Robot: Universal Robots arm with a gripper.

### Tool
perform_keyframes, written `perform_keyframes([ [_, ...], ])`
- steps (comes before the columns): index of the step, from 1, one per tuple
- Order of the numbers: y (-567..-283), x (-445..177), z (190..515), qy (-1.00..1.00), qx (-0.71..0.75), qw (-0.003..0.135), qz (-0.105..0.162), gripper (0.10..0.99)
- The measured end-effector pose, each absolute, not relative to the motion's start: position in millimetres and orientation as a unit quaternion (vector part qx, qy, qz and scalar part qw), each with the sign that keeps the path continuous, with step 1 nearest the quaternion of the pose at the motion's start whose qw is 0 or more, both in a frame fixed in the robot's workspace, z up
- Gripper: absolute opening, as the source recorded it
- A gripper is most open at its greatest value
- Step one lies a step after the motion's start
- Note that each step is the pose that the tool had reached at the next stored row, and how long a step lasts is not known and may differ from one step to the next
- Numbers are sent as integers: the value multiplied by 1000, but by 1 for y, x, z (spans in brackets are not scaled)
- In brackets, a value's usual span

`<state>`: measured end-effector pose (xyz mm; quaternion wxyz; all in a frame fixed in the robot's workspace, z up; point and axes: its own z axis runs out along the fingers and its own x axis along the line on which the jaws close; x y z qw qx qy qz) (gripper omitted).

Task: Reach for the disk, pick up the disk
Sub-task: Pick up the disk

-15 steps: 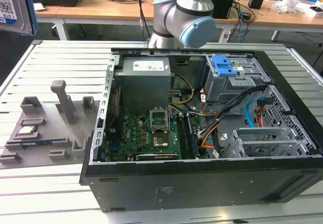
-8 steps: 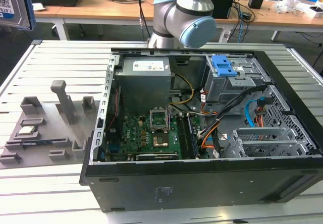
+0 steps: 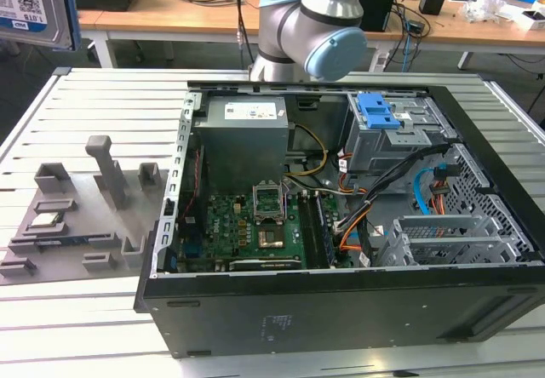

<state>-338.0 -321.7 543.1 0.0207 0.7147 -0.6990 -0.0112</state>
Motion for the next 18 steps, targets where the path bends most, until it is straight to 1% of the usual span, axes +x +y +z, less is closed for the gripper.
perform_keyframes([
  [18,-322,-274,543,-699,715,21,-11,361],
])
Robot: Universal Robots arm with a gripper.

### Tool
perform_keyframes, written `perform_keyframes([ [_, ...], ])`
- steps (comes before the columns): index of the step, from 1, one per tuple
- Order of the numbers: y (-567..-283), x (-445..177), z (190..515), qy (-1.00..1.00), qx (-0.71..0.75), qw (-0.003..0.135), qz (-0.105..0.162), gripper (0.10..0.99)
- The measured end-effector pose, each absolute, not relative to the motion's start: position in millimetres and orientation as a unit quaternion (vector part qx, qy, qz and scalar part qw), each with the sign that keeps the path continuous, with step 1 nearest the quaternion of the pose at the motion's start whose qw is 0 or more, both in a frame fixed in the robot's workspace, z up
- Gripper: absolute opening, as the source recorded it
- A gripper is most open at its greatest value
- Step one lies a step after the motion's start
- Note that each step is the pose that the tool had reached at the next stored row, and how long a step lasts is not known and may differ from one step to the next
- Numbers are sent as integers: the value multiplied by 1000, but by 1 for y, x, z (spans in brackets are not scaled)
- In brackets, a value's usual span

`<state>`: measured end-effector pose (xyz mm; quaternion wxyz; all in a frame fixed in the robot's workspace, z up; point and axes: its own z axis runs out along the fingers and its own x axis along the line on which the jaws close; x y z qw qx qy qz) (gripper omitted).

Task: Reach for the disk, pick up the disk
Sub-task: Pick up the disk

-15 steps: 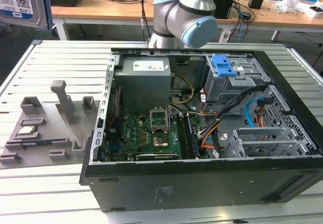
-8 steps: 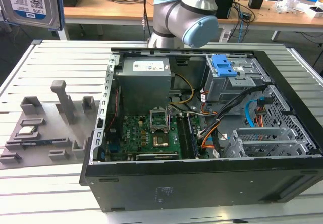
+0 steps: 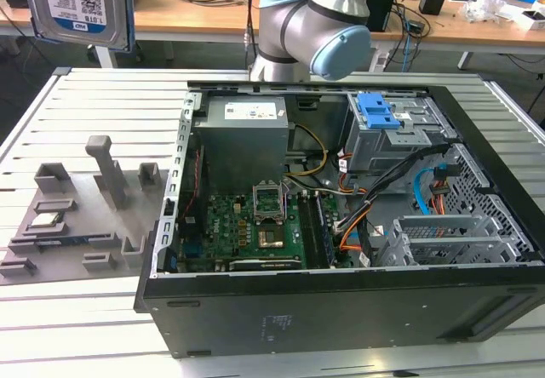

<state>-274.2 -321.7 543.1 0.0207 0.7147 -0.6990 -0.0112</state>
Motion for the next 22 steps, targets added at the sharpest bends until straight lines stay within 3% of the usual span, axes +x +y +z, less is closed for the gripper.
perform_keyframes([
  [22,-321,-190,543,-699,715,21,-11,361],
])
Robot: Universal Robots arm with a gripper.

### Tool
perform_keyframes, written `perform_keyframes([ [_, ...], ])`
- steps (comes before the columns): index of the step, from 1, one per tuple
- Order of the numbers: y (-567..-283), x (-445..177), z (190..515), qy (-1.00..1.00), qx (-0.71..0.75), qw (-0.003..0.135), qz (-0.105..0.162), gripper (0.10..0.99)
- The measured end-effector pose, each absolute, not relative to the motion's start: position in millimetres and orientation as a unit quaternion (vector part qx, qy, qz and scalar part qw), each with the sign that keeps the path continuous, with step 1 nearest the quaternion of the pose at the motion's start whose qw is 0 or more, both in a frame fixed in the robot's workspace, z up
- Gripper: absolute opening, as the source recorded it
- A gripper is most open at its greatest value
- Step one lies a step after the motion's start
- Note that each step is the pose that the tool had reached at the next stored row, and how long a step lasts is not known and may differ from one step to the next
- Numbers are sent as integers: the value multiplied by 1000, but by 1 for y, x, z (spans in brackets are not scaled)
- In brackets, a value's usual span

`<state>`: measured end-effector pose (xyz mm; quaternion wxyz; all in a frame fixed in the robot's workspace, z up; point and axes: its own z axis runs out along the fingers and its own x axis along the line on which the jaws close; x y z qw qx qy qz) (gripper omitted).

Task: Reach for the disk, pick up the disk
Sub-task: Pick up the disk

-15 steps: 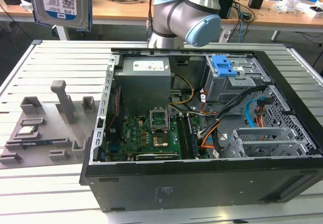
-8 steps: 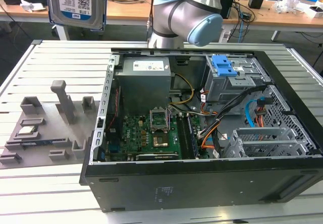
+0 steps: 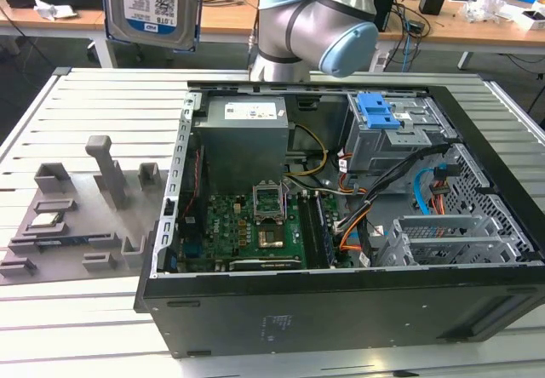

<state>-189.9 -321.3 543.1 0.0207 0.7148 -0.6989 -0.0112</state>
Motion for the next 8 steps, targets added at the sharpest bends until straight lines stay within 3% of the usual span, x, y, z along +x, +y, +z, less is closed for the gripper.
perform_keyframes([
  [8,-321,-158,543,-699,715,21,-11,361],
])
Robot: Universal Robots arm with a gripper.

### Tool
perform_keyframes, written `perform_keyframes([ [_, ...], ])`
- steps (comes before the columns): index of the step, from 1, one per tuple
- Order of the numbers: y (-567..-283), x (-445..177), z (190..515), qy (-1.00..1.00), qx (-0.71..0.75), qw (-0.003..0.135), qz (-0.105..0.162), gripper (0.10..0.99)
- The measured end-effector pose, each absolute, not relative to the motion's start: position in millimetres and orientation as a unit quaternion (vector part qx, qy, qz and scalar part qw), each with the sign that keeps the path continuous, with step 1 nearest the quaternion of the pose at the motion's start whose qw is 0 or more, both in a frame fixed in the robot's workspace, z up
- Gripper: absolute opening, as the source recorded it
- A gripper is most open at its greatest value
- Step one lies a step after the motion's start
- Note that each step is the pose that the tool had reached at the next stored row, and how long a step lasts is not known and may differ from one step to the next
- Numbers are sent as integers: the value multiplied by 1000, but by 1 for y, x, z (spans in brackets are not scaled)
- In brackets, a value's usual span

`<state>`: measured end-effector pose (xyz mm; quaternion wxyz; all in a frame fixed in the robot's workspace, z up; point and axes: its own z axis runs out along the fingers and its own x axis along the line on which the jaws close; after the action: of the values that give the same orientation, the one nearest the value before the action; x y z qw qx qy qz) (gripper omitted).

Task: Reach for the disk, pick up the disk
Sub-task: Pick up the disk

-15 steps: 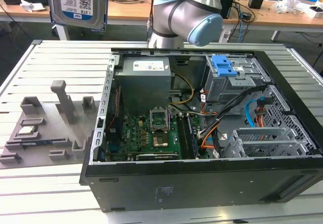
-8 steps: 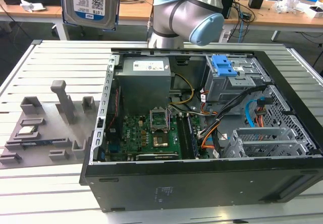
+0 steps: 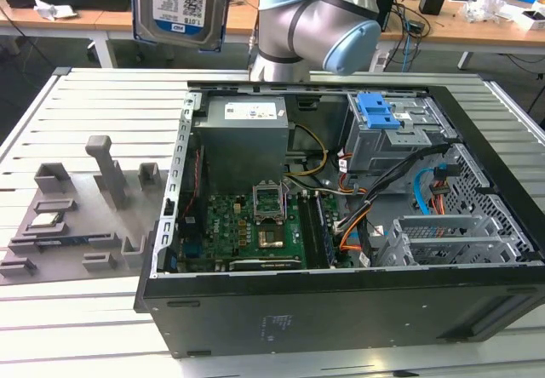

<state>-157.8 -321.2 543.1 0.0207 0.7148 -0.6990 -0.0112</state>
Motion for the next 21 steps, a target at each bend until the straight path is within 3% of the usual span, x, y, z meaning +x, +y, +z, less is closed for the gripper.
perform_keyframes([
  [21,-321,-74,543,-699,715,21,-11,361],
])
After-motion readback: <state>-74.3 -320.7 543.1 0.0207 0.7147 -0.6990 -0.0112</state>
